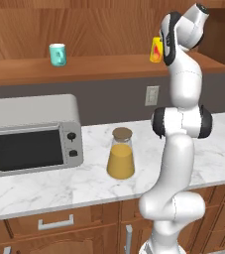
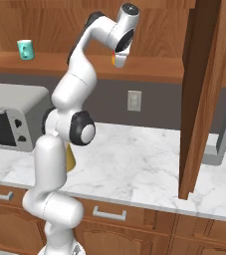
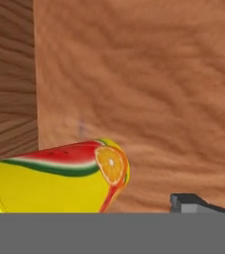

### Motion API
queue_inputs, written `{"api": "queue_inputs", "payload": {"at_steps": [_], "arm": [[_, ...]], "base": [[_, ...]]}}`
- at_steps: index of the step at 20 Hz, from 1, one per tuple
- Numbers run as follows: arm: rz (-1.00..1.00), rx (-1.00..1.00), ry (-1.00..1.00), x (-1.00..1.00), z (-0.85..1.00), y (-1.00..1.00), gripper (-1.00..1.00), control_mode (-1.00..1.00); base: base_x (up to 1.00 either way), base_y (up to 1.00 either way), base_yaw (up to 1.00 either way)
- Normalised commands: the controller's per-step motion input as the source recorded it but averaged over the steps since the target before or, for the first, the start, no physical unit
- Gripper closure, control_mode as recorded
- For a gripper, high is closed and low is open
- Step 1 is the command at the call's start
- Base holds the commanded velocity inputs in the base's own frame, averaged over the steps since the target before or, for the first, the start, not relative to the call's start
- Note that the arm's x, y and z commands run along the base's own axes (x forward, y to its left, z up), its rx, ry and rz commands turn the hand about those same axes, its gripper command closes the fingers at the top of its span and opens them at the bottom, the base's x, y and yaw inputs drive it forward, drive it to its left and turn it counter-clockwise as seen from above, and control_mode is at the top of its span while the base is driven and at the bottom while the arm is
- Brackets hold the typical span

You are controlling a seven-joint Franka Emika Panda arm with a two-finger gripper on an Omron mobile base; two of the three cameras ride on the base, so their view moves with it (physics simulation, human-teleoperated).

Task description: There is a tray on the dining counter. Grab the cup, mug, and pitcher and place them on the tray. The pitcher may be placed next to the tray if it cannot fit the tray.

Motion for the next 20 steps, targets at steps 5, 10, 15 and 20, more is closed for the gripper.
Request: {"api": "queue_inputs", "payload": {"at_steps": [5, 10, 15, 20], "arm": [[0.00, 0.00, -0.01, 0.00, -0.10, 0.01, 1.00, -1.00], [-0.01, 0.00, -0.13, -0.03, 0.00, 0.00, 1.00, -1.00], [-0.06, 0.00, -0.19, -0.37, 0.00, 0.00, 1.00, -1.00], [-0.07, 0.00, -0.18, -0.51, -0.01, 0.00, 1.00, -1.00]], "base": [[0.00, 0.00, 0.00], [0.00, 0.00, 0.00], [0.00, 0.00, 0.00], [0.00, 0.00, 0.00]]}}
